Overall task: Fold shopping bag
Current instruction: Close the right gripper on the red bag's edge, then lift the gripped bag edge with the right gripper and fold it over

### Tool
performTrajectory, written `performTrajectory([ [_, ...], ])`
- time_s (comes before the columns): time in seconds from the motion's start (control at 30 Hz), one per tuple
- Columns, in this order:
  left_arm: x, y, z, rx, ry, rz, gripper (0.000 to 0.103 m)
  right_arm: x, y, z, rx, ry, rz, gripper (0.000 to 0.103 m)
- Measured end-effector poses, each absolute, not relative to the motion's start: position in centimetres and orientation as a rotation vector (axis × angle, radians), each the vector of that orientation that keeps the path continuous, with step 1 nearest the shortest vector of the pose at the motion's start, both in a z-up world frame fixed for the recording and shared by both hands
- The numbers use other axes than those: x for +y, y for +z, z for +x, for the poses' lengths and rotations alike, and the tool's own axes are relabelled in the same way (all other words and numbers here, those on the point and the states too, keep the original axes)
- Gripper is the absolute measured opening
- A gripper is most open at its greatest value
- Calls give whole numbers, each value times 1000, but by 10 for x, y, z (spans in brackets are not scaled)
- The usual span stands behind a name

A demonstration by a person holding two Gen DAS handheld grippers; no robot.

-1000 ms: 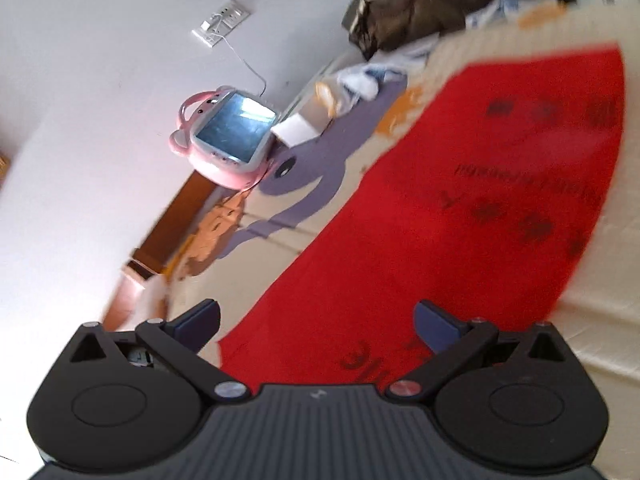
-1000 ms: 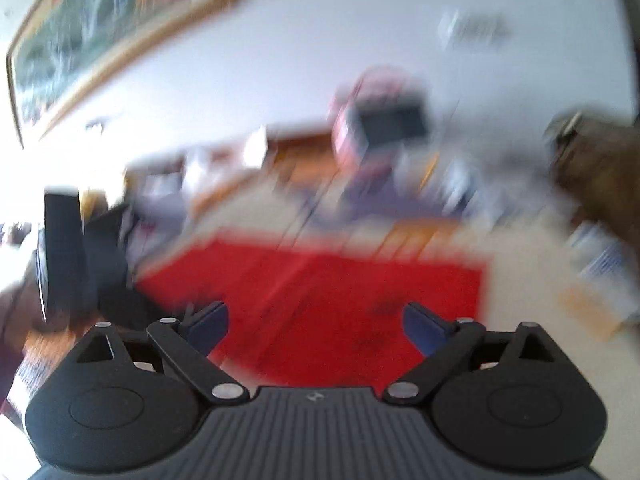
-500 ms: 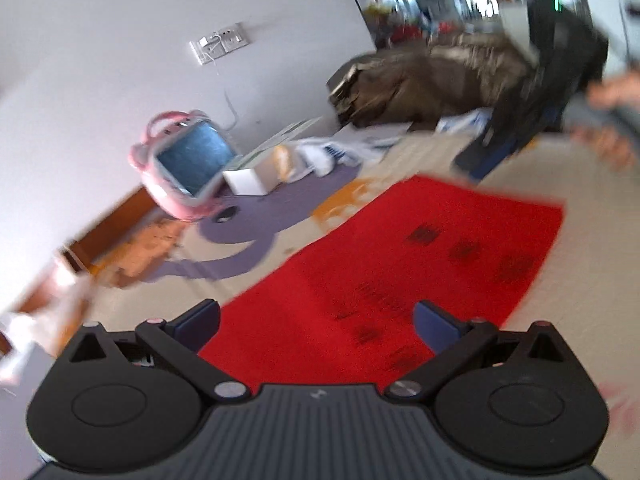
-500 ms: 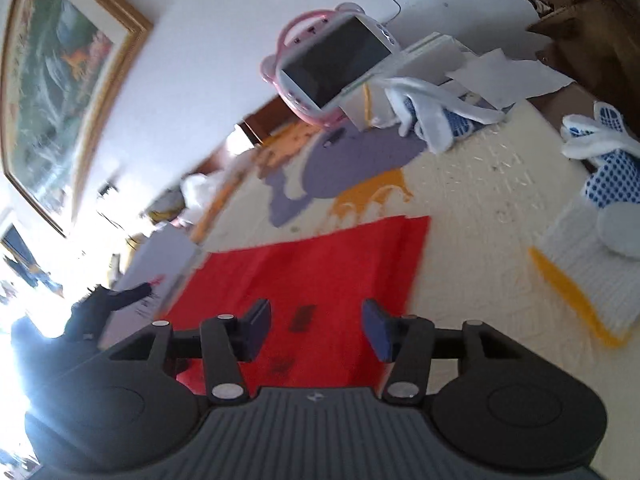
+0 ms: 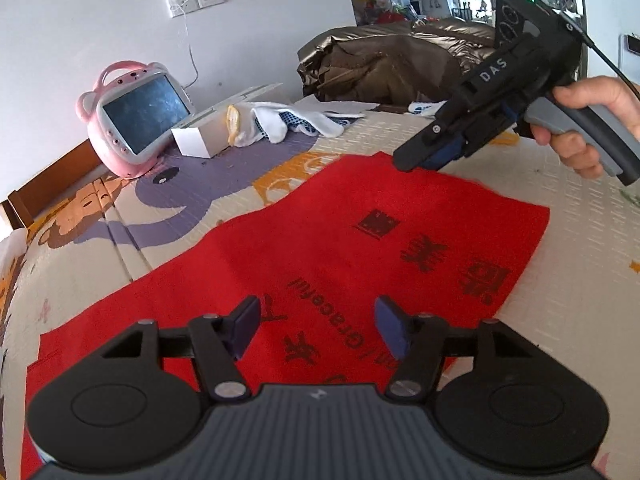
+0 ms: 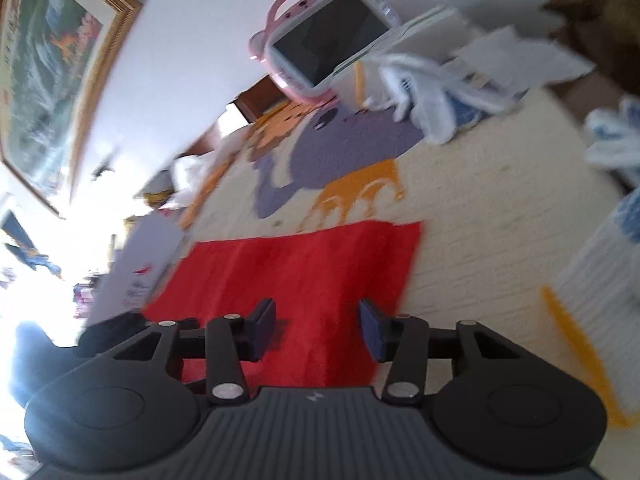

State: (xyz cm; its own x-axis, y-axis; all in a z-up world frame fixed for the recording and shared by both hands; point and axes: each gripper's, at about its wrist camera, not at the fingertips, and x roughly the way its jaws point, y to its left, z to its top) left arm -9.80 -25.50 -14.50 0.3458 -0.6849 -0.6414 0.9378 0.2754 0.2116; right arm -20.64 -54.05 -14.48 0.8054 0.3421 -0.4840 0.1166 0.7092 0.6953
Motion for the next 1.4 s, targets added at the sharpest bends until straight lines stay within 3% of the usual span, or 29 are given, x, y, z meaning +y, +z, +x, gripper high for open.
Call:
performTrajectory([
  [0.07, -255, -145, -99, 470, -1146, 632, 65, -546, -151, -200, 650, 179, 826, 28],
  [0.2, -255, -146, -97, 472, -1150, 626, 65, -545, -154, -192, 685, 159, 789, 28],
  [0.4, -253, -146, -96, 477, -1151, 609, 65, -557, -151, -186, 673, 160, 848, 39],
  [0.5, -253, -146, -96, 476, -1152, 608, 66, -556, -147, -178, 653, 141, 818, 52],
  [0.57, -253, -147, -96, 477, -1150, 604, 67, -555, -143, -175, 641, 127, 785, 53],
  [0.63, -252, -147, -96, 473, -1148, 602, 67, -557, -144, -177, 624, 144, 797, 49],
  [0.73, -251, -148, -95, 470, -1146, 597, 71, -559, -148, -182, 596, 190, 842, 32],
  [0.93, -251, -148, -93, 473, -1145, 592, 73, -537, -146, -186, 651, 121, 674, 24],
  [1.0, -252, -148, -95, 465, -1140, 601, 73, -531, -144, -185, 641, 110, 646, 16],
  [1.07, -253, -148, -97, 457, -1135, 611, 73, -524, -140, -186, 607, 94, 600, 1],
  [1.4, -250, -140, -101, 424, -1123, 626, 73, -504, -120, -203, 469, 52, 493, 1],
])
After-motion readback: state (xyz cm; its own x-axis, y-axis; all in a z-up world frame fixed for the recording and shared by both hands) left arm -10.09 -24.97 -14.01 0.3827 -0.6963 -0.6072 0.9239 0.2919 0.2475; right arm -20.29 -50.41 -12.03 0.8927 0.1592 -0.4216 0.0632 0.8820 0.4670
